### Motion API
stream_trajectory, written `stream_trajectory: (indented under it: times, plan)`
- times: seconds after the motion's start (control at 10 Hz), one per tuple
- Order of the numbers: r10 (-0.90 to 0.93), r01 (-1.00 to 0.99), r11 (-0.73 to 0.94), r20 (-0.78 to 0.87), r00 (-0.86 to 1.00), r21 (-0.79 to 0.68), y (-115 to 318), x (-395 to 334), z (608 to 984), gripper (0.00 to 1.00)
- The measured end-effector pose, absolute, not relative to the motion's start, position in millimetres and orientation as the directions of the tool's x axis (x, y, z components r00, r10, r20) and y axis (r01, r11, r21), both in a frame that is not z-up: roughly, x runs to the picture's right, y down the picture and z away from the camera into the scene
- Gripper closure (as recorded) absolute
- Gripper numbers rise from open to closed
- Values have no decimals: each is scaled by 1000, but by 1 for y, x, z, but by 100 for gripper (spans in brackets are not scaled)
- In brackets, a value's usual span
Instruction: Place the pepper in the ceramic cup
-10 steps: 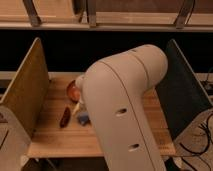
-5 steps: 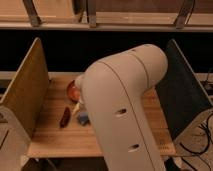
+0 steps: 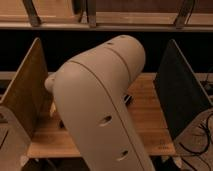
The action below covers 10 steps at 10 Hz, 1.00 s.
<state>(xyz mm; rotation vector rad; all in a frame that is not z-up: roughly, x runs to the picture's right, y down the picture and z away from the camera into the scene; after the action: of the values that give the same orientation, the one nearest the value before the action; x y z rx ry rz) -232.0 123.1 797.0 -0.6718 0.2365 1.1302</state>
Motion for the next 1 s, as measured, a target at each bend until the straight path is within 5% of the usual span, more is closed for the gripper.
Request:
stream_trajectory:
  times: [1.0]
  plan:
    - [679,-909,221,-614,403,-352,159,-230,841,20]
